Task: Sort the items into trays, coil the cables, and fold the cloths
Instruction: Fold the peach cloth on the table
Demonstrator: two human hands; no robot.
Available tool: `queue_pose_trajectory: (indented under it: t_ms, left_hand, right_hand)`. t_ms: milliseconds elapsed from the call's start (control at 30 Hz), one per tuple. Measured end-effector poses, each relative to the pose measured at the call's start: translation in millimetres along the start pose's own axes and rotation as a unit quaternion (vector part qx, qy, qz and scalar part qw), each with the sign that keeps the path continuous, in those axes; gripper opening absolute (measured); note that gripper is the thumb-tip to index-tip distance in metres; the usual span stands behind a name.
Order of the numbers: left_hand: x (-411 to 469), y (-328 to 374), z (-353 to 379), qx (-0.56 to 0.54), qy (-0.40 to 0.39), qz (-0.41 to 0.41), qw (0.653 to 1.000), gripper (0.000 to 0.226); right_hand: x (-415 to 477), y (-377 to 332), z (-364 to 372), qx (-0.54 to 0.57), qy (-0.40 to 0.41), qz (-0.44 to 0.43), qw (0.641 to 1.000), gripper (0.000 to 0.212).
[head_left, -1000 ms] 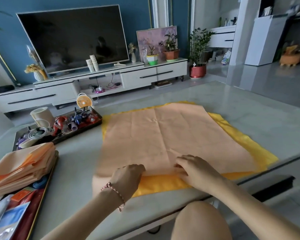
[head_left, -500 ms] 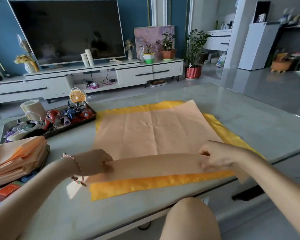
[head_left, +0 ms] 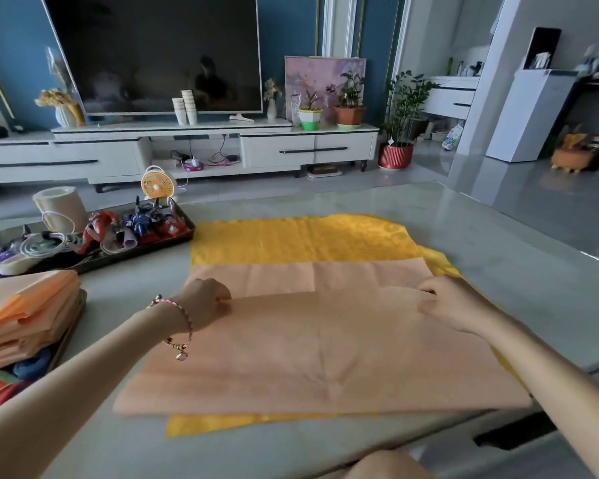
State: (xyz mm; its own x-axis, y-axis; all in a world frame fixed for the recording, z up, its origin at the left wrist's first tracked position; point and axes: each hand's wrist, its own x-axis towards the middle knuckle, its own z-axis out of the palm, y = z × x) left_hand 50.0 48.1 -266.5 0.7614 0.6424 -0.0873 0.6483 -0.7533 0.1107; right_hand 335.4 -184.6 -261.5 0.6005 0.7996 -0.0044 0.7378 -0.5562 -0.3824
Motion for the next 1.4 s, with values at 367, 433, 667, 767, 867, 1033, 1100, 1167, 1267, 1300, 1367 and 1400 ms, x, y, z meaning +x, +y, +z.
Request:
queue_pose_trajectory:
  t_ms: [367, 433, 667, 767, 867, 1033, 1100, 1167, 1267, 1300, 1367, 1400]
  left_hand:
    - [93.1, -13.9, 15.3, 0.003, 0.052, -0.057, 0.997, 0.022]
    - [103.5, -17.5, 16.3, -0.008, 0.048, -0.056, 0.997, 0.020]
    - [130.3, -35.1, 23.2, -0.032, 0.088, -0.044, 0.995, 0.014]
    - [132.5, -38.9, 28.8, -0.040, 0.114, -0.039, 0.992, 0.012]
    - [132.8, -42.1, 34.4, -0.039, 0.138, -0.036, 0.989, 0.010]
    - [133.3, -39.9, 39.5, -0.017, 0.160, -0.074, 0.984, 0.008]
    - [134.5, -35.2, 38.5, 0.017, 0.161, -0.102, 0.982, 0.010]
    - [134.8, -28.3, 39.9, 0.061, 0.159, -0.121, 0.978, 0.014]
    - [130.1, -12.2, 40.9, 0.114, 0.126, -0.144, 0.975, 0.024]
    - [126.0, -6.0, 38.2, 0.124, 0.116, -0.152, 0.974, 0.033]
    - [110.9, 10.0, 33.7, 0.090, 0.115, -0.162, 0.976, 0.058]
    - [97.9, 23.8, 33.1, 0.053, 0.123, -0.145, 0.980, 0.065]
  right_hand:
    - [92.6, 4.0, 23.2, -0.007, 0.070, 0.031, 0.997, 0.019]
    - [104.9, 8.3, 28.6, -0.006, 0.054, 0.034, 0.998, 0.017]
    - [139.1, 25.2, 41.3, 0.017, 0.072, 0.024, 0.997, 0.023]
    - [145.8, 24.6, 43.7, -0.004, 0.074, 0.021, 0.997, 0.028]
    - [149.2, 24.0, 46.4, -0.015, 0.085, 0.023, 0.996, 0.017]
    - [151.5, 27.7, 53.3, -0.056, 0.140, 0.016, 0.988, 0.012]
    - [152.5, 30.1, 55.3, -0.120, 0.152, 0.030, 0.981, 0.018]
    - [152.0, 33.5, 56.6, -0.171, 0.164, 0.063, 0.969, 0.024]
    - [136.8, 28.9, 54.5, -0.161, 0.209, 0.121, 0.957, 0.030]
    - [127.2, 22.9, 52.8, -0.141, 0.220, 0.114, 0.958, 0.030]
    - [105.7, 2.6, 58.1, -0.102, 0.193, 0.049, 0.975, 0.029]
    - [90.6, -9.4, 62.8, -0.073, 0.166, -0.002, 0.983, 0.029]
